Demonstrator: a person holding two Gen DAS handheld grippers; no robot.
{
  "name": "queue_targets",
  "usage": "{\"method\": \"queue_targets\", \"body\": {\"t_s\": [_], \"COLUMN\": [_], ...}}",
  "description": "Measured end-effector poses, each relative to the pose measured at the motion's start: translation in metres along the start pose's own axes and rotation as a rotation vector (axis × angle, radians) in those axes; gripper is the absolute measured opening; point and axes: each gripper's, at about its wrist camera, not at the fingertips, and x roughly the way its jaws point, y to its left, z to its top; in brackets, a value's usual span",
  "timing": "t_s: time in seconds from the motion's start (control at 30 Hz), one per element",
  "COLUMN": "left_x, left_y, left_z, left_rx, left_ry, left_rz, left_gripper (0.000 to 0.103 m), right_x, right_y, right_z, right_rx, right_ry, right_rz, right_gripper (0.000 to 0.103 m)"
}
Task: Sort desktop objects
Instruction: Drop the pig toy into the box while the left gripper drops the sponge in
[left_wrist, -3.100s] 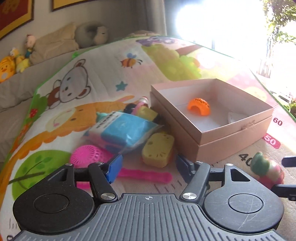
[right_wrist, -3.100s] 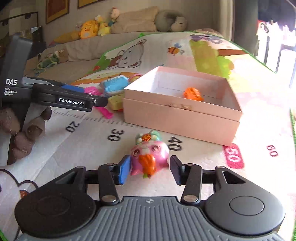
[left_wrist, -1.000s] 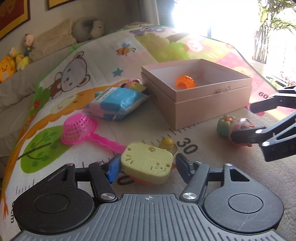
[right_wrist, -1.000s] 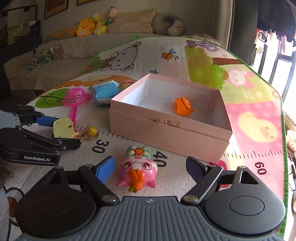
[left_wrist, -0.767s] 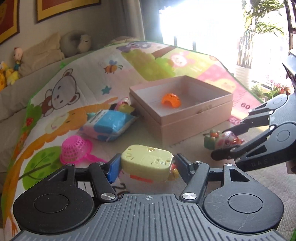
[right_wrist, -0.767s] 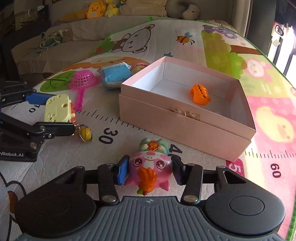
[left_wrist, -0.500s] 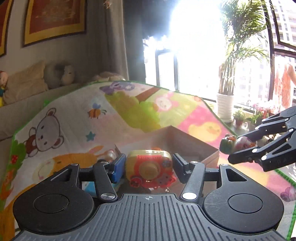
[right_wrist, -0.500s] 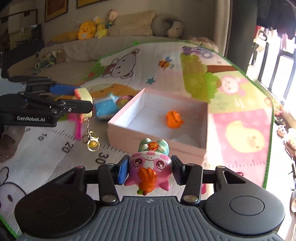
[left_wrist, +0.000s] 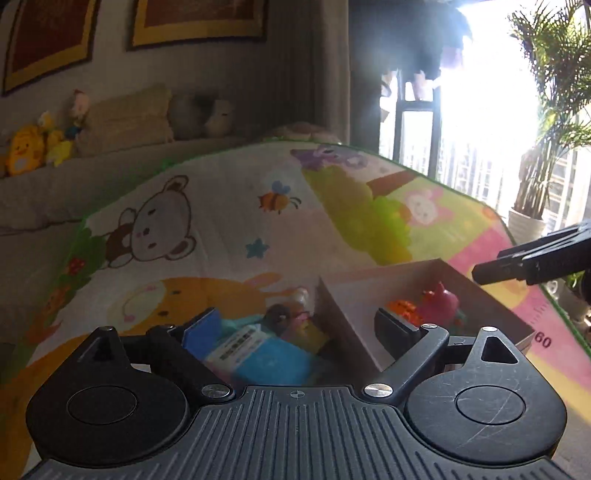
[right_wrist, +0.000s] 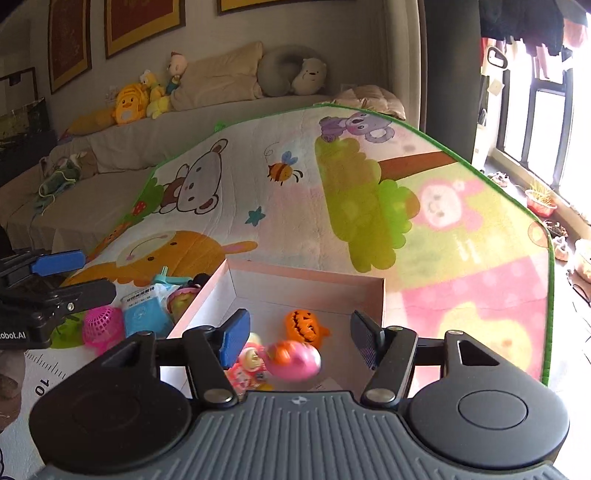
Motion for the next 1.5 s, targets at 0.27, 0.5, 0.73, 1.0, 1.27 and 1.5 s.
{"method": "queue_targets", "body": {"t_s": [0.27,0.5,0.73,1.0,1.27,1.5], "left_x": [0.005,0.0,0.0,0.003,-0.008,-0.031], "left_y": [0.051,0.064,0.064,0.069,0.053,0.039], "left_z": [-0.069,-0.078,-0.079,-0.082,-0.087,-0.1], "left_rx": [-0.113,-0.187,-0.192,-0.227,-0.114,-0.095], "left_ry": [0.094,0.056,0.054,0.084,0.134,0.171], "left_rz": [0.085,0.042,0.008,-0.004,-0.059,-0.12], "left_gripper": [0.096,0.099,0.1,0.101,0.102,0.103], "right_x": [0.049,0.147,0.268,0.264,0.213,0.115], "right_y": [0.057,0.107,0.1,0.131,0.178,0.172], "right_z": [0.04,0.097,0.097,0.086,0.055,0.024], "right_rx": [0.017,0.008,0.069,-0.076,-0.232,-0.232], "right_ry": [0.131,0.237,0.364,0.424,0.466,0.44], "right_rz": [0.086,0.026,-0.159,-0.09,0.08,0.276], "right_gripper": [0.061,0.056,0.031,0.015,0.013,0.013]}}
